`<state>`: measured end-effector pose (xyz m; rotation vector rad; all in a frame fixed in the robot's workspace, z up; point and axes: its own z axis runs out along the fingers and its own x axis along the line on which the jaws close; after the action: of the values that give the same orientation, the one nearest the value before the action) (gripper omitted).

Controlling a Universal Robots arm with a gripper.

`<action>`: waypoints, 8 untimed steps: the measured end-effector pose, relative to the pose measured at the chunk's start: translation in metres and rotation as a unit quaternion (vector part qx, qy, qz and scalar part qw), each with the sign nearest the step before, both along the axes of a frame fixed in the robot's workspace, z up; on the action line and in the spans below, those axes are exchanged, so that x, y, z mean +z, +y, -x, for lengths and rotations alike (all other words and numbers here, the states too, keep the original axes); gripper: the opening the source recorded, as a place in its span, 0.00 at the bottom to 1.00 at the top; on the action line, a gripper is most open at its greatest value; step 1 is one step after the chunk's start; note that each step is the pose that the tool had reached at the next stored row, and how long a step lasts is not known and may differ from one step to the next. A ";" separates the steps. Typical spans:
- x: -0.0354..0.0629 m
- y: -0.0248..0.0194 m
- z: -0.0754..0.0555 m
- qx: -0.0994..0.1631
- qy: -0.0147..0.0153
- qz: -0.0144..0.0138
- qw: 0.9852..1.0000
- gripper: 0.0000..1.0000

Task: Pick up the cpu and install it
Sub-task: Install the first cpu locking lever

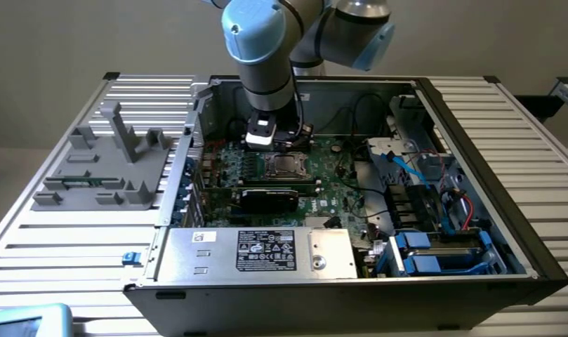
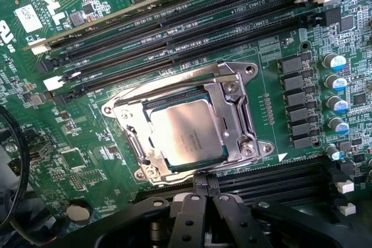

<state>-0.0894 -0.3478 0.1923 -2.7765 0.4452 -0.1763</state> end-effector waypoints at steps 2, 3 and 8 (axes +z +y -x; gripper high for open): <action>0.0001 -0.0001 -0.001 0.000 0.000 0.000 1.000 0.11; 0.0001 -0.0001 -0.001 0.000 0.000 0.000 1.000 0.11; 0.0000 0.0000 -0.006 -0.001 0.000 0.000 1.000 0.11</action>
<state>-0.0839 -0.3478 0.1923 -2.7763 0.4471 -0.1768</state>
